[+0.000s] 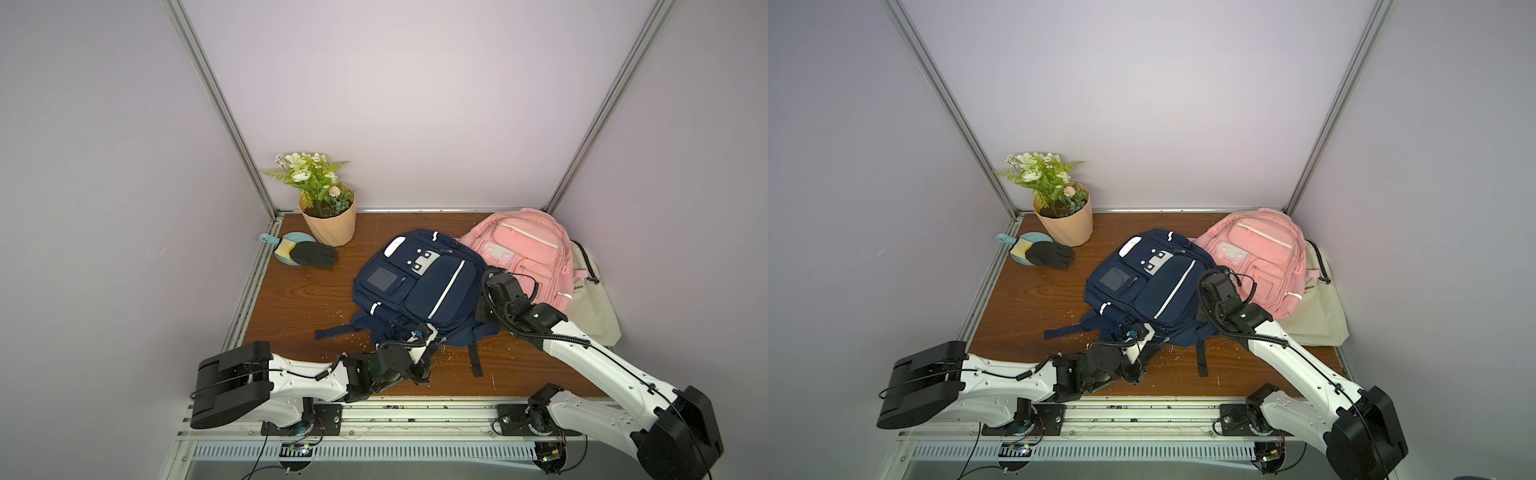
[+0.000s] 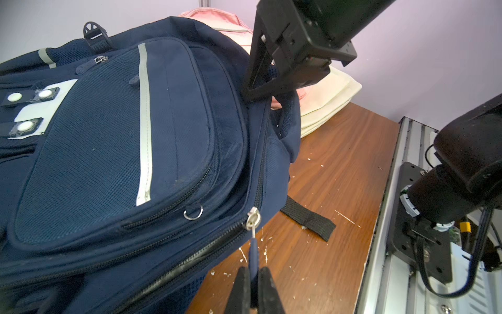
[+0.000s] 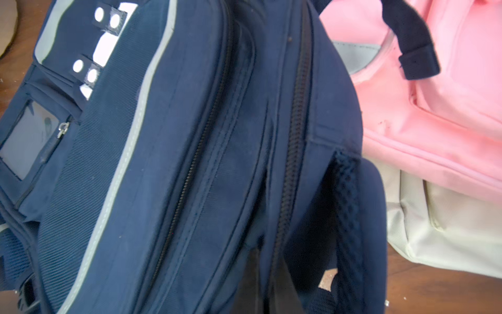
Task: Zip up the backpack
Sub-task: Zip the zipper on the backpack.
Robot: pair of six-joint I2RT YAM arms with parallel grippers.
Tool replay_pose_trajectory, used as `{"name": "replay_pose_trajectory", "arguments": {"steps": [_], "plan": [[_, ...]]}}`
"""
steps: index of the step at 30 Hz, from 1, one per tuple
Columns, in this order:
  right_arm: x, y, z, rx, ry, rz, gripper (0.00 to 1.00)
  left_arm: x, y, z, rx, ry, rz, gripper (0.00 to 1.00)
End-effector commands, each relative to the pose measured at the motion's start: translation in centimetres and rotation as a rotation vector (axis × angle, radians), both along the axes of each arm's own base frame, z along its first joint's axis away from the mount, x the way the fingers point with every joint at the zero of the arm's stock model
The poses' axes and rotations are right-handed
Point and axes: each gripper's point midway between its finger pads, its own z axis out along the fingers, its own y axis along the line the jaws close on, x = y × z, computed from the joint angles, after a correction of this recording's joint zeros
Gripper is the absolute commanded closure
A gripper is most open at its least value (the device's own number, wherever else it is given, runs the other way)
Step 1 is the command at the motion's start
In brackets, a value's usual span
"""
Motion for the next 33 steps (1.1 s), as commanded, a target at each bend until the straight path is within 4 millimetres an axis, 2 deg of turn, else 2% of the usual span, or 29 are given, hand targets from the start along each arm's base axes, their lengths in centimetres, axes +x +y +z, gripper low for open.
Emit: {"name": "replay_pose_trajectory", "arguments": {"steps": [1, 5, 8, 10, 13, 17, 19, 21, 23, 24, 26, 28, 30, 33], "plan": [[2.3, -6.2, 5.4, -0.165, -0.206, -0.253, 1.00, 0.6, 4.2, -4.7, 0.136, 0.096, 0.068, 1.00], [2.3, -7.9, 6.6, -0.174, -0.228, -0.291, 1.00, 2.0, 6.1, -5.4, 0.188, 0.087, 0.152, 1.00], [2.4, -8.0, 8.0, -0.155, -0.260, -0.288, 1.00, 2.7, 7.4, -6.0, 0.217, 0.094, 0.218, 1.00], [2.4, -7.8, 8.5, -0.145, -0.269, -0.274, 1.00, 3.7, 8.9, -6.7, 0.232, 0.113, 0.297, 1.00], [2.3, -7.7, 8.6, -0.138, -0.271, -0.266, 1.00, 5.6, 11.8, -7.3, 0.226, 0.159, 0.427, 1.00], [1.9, -7.5, 7.7, -0.133, -0.261, -0.245, 1.00, 7.3, 14.4, -6.6, 0.172, 0.171, 0.547, 1.00], [2.0, -7.0, 7.4, -0.122, -0.261, -0.216, 1.00, 7.8, 14.7, -6.7, 0.180, 0.177, 0.550, 1.00], [2.3, -6.0, 7.3, -0.113, -0.259, -0.155, 1.00, 7.5, 13.4, -6.3, 0.176, 0.167, 0.468, 0.99], [2.6, -5.3, 7.7, -0.110, -0.262, -0.114, 1.00, 7.3, 12.5, -5.8, 0.162, 0.160, 0.420, 0.92], [2.8, -5.1, 8.0, -0.114, -0.266, -0.100, 1.00, 7.3, 12.4, -5.5, 0.159, 0.152, 0.413, 0.84], [3.2, -4.8, 8.9, -0.125, -0.286, -0.081, 1.00, 7.6, 12.6, -4.1, 0.140, 0.118, 0.430, 0.62], [3.6, -5.0, 9.8, -0.152, -0.303, -0.086, 1.00, 8.6, 13.5, -1.9, 0.110, 0.067, 0.498, 0.38], [3.9, -5.3, 10.0, -0.183, -0.302, -0.103, 1.00, 9.9, 14.4, -0.1, 0.091, 0.040, 0.556, 0.22], [4.3, -5.9, 9.6, -0.227, -0.274, -0.138, 1.00, 13.4, 16.5, 0.1, 0.068, 0.129, 0.640, 0.18]]}}
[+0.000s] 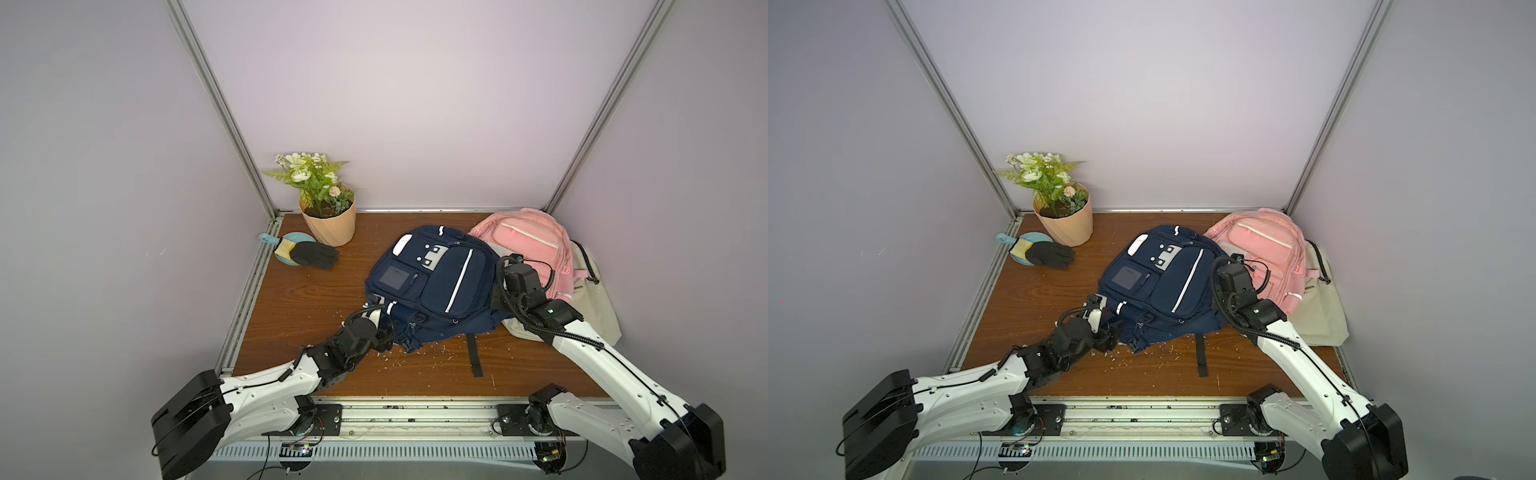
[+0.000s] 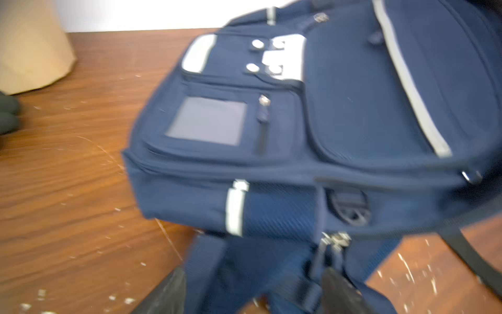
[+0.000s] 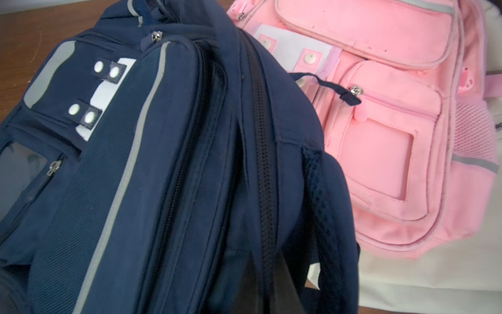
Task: Zip up the backpack
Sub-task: Zip the zipper on the backpack, then move the backpack to the center of the board.
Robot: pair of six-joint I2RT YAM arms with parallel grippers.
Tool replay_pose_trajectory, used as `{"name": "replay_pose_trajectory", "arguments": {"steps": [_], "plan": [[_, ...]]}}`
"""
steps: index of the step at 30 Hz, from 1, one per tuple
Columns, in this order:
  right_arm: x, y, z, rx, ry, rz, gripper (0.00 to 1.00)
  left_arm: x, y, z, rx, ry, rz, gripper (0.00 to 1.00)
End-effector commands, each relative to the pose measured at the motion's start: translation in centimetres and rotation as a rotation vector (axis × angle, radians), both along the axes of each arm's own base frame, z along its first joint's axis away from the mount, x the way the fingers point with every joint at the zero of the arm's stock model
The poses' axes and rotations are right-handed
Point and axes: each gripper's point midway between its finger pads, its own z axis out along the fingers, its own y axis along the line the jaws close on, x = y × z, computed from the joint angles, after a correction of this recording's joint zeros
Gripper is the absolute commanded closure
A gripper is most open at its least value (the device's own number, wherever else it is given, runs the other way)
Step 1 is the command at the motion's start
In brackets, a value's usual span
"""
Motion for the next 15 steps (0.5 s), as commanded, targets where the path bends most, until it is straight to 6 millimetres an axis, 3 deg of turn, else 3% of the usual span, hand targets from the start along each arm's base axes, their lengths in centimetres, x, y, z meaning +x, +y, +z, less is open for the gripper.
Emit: {"name": "replay_pose_trajectory", "arguments": {"steps": [1, 7, 15], "plan": [[1.9, -1.4, 5.0, -0.039, -0.148, -0.098, 1.00, 4.1, 2.9, 0.3, -0.004, 0.065, 0.132, 0.17], [2.1, -1.9, 4.3, -0.047, -0.127, -0.139, 1.00, 9.3, 1.9, -2.9, 0.053, 0.200, 0.151, 0.14], [2.5, -1.5, 3.7, -0.042, -0.112, -0.118, 1.00, 13.3, 2.9, -6.2, 0.018, 0.298, 0.205, 0.09]]}}
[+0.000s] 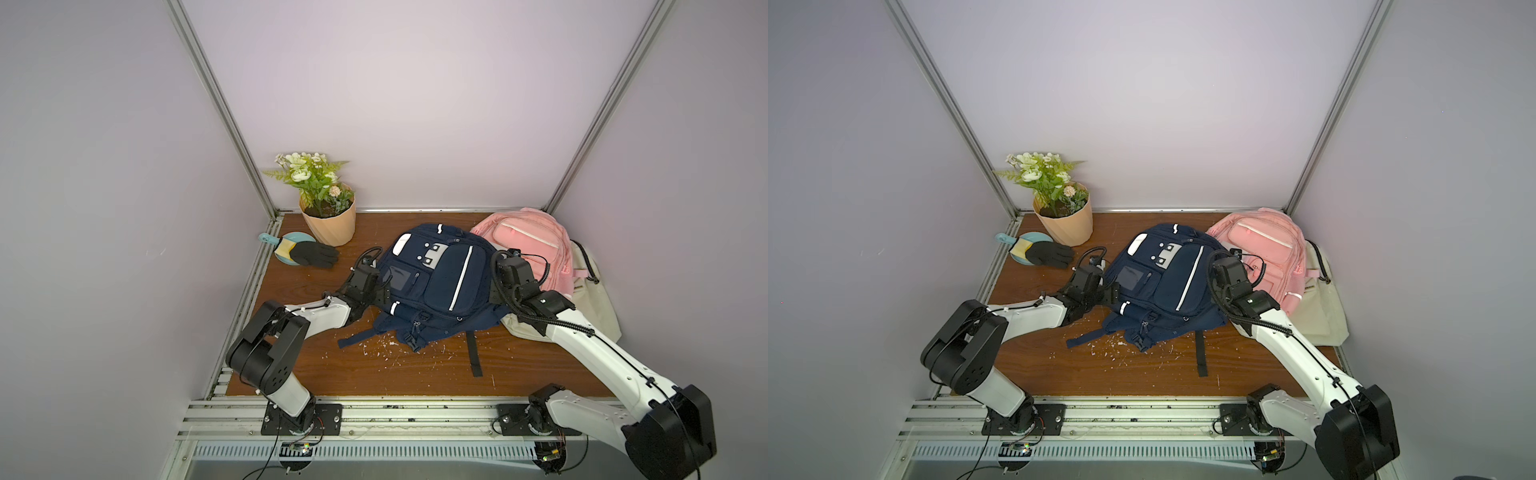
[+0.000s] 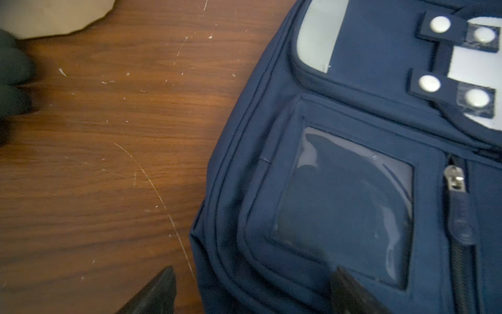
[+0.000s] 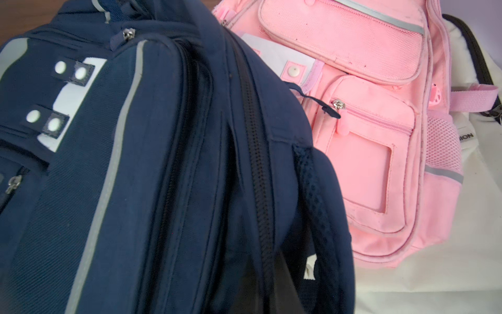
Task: Zip up the backpack
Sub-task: Move the backpack to the center of the board.
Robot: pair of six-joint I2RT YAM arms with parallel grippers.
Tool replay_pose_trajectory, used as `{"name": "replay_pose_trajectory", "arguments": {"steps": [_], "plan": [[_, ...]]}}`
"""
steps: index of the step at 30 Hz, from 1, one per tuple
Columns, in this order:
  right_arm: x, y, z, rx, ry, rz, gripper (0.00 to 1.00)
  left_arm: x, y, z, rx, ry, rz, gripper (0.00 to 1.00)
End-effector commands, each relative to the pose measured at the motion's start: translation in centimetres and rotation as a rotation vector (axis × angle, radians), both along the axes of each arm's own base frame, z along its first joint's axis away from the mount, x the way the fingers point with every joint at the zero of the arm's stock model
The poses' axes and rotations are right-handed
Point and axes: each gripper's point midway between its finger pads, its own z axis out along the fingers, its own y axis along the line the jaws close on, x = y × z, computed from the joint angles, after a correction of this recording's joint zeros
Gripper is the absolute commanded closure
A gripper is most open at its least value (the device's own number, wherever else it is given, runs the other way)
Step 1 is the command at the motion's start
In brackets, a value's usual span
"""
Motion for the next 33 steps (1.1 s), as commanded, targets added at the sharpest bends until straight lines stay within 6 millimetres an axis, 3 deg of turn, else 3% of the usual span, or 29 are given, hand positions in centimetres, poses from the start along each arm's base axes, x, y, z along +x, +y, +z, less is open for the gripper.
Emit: {"name": "replay_pose_trajectory", "arguments": {"steps": [1, 3, 5, 11, 13, 15, 20, 22, 25, 28, 33], "plan": [[1.5, -0.7, 3.9, 0.020, -0.133, -0.061, 1.00, 1.4, 0.0, -0.8, -0.036, 0.034, -0.002, 0.00], [1.6, -0.6, 3.8, 0.021, -0.131, -0.061, 1.00, 1.6, -0.4, -1.4, -0.034, 0.045, -0.025, 0.01], [1.8, -0.5, 3.8, 0.023, -0.134, -0.057, 1.00, 1.6, -0.9, -2.0, -0.037, 0.061, -0.050, 0.08], [3.5, 1.2, 3.4, 0.051, -0.123, -0.003, 1.00, -0.7, -2.1, -3.4, -0.085, 0.102, -0.124, 0.49], [4.6, 2.2, 3.4, 0.071, -0.123, 0.021, 1.00, -2.5, -2.5, -3.6, -0.075, 0.106, -0.145, 0.71], [6.1, 3.4, 3.4, 0.090, -0.120, 0.049, 1.00, -5.2, -3.8, -3.2, -0.066, 0.106, -0.182, 0.85], [10.8, 6.3, 2.9, 0.105, -0.079, 0.081, 1.00, -13.2, -8.9, -0.8, -0.079, 0.044, -0.316, 0.98], [12.5, 7.8, 3.1, 0.132, -0.072, 0.110, 1.00, -15.8, -10.1, -0.3, -0.070, 0.027, -0.338, 1.00], [14.8, 10.6, 3.6, 0.182, -0.076, 0.172, 0.97, -19.0, -11.5, 0.7, -0.130, 0.000, -0.376, 1.00], [16.1, 14.9, 3.5, 0.206, -0.059, 0.252, 0.96, -21.6, -13.4, 2.3, -0.141, -0.060, -0.435, 1.00], [15.7, 25.6, 1.8, 0.260, -0.001, 0.437, 1.00, -23.6, -14.6, 4.1, -0.186, -0.131, -0.435, 1.00]]}}
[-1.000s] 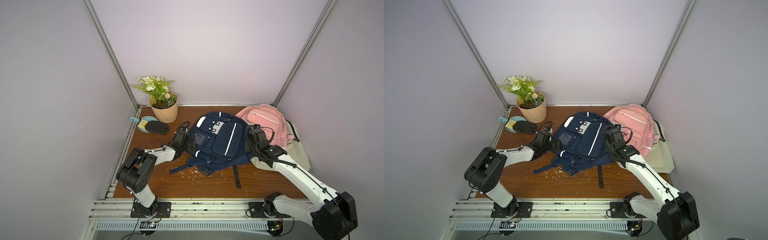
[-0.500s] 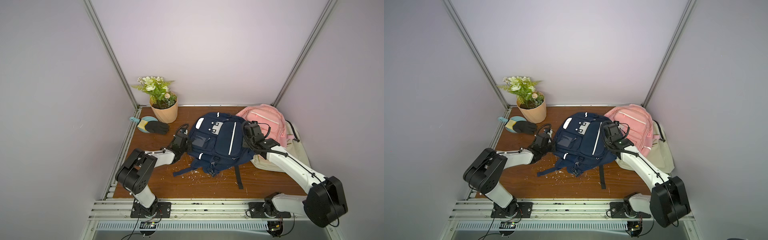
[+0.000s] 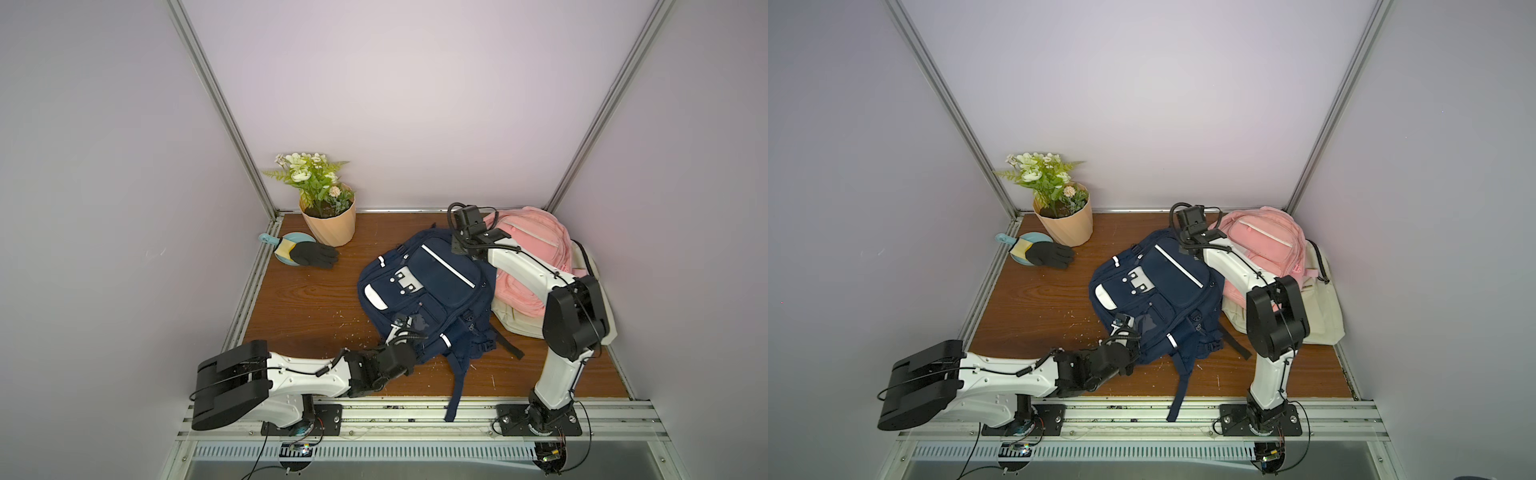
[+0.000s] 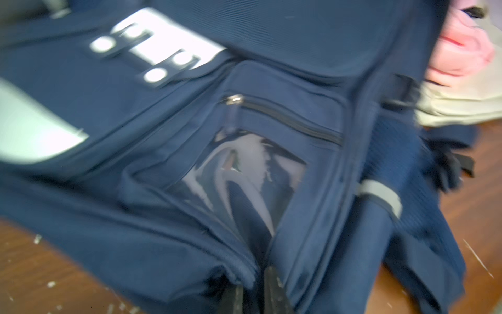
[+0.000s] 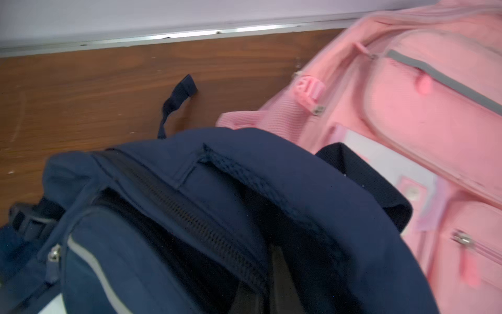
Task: Zip up the backpack
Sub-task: Move the backpack to the center of the board.
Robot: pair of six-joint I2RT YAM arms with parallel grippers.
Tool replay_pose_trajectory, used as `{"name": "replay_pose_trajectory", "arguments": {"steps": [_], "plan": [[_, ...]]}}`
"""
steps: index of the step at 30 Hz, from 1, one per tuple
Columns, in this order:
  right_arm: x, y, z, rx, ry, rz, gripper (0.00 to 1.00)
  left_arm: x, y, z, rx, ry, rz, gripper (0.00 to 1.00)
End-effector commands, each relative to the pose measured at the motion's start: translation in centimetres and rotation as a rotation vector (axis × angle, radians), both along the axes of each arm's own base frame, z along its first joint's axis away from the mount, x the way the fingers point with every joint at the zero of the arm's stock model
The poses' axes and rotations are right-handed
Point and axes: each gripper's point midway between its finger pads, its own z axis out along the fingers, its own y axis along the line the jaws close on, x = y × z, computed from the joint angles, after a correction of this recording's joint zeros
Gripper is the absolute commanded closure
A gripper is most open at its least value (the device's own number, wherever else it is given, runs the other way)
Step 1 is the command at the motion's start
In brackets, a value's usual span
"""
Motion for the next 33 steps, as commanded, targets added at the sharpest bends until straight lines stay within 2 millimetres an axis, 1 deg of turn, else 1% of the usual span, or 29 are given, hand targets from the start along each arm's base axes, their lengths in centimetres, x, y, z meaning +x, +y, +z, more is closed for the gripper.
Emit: {"name": "replay_pose_trajectory", "arguments": {"steps": [1, 3, 4, 6, 7, 9, 12, 14, 15, 17, 19, 21, 22, 24, 25, 26, 29, 30, 32, 33], "plan": [[-1.8, 12.7, 2.6, 0.231, -0.036, 0.284, 1.00, -2.4, -2.4, 2.5, -0.134, -0.003, -0.081, 1.00], [-2.9, 17.1, 1.7, 0.267, -0.010, 0.362, 1.00, -2.3, -1.0, 2.4, -0.176, -0.002, -0.027, 1.00], [-3.4, 18.8, 1.4, 0.283, -0.001, 0.393, 1.00, -2.0, -0.1, 2.4, -0.190, -0.002, 0.009, 1.00], [-4.4, 22.9, 1.0, 0.313, 0.018, 0.462, 1.00, -1.4, 2.8, 1.6, -0.203, 0.005, 0.122, 1.00], [-4.8, 24.5, 1.0, 0.326, 0.025, 0.490, 1.00, -1.1, 4.0, 1.3, -0.213, 0.010, 0.175, 1.00], [-5.9, 28.3, 0.9, 0.351, 0.033, 0.558, 1.00, -0.7, 6.7, 0.6, -0.237, 0.013, 0.275, 1.00], [-7.1, 33.2, 1.9, 0.399, 0.023, 0.661, 1.00, -0.1, 9.9, 0.5, -0.221, -0.024, 0.379, 1.00], [-7.5, 35.4, 2.7, 0.454, 0.019, 0.709, 0.99, 0.3, 11.6, 0.6, -0.220, -0.045, 0.430, 1.00], [-7.7, 36.2, 3.0, 0.480, 0.023, 0.723, 0.97, 0.5, 12.2, 0.6, -0.234, -0.046, 0.450, 1.00], [-7.9, 36.6, 3.5, 0.500, 0.020, 0.724, 0.88, 0.8, 13.4, 0.3, -0.254, -0.042, 0.478, 1.00], [-8.3, 36.5, 3.6, 0.482, 0.018, 0.720, 0.74, 1.0, 14.4, -0.2, -0.277, -0.031, 0.504, 1.00], [-8.5, 35.5, 4.1, 0.436, 0.004, 0.693, 0.60, 1.1, 15.3, -0.5, -0.296, -0.037, 0.527, 1.00], [-8.4, 34.5, 4.5, 0.404, -0.007, 0.666, 0.54, 1.1, 15.6, -0.4, -0.305, -0.049, 0.535, 0.93], [-7.9, 31.6, 5.7, 0.332, -0.040, 0.568, 0.45, 1.2, 15.5, 0.5, -0.315, -0.075, 0.515, 0.68], [-7.5, 29.7, 6.5, 0.288, -0.068, 0.509, 0.41, 1.3, 15.2, 1.3, -0.323, -0.089, 0.496, 0.56], [-7.4, 27.8, 7.5, 0.249, -0.098, 0.463, 0.39, 1.3, 14.5, 2.5, -0.324, -0.112, 0.451, 0.47], [-7.7, 22.5, 10.7, 0.176, -0.185, 0.364, 0.33, 1.4, 13.0, 5.6, -0.338, -0.162, 0.369, 0.33], [-7.9, 21.0, 11.7, 0.181, -0.206, 0.342, 0.32, 1.4, 12.6, 6.5, -0.332, -0.180, 0.344, 0.31], [-8.1, 17.1, 13.2, 0.219, -0.231, 0.296, 0.31, 1.4, 11.4, 8.0, -0.308, -0.206, 0.284, 0.26], [-8.2, 15.4, 13.3, 0.229, -0.232, 0.275, 0.31, 1.3, 10.8, 8.5, -0.295, -0.215, 0.257, 0.25]]}}
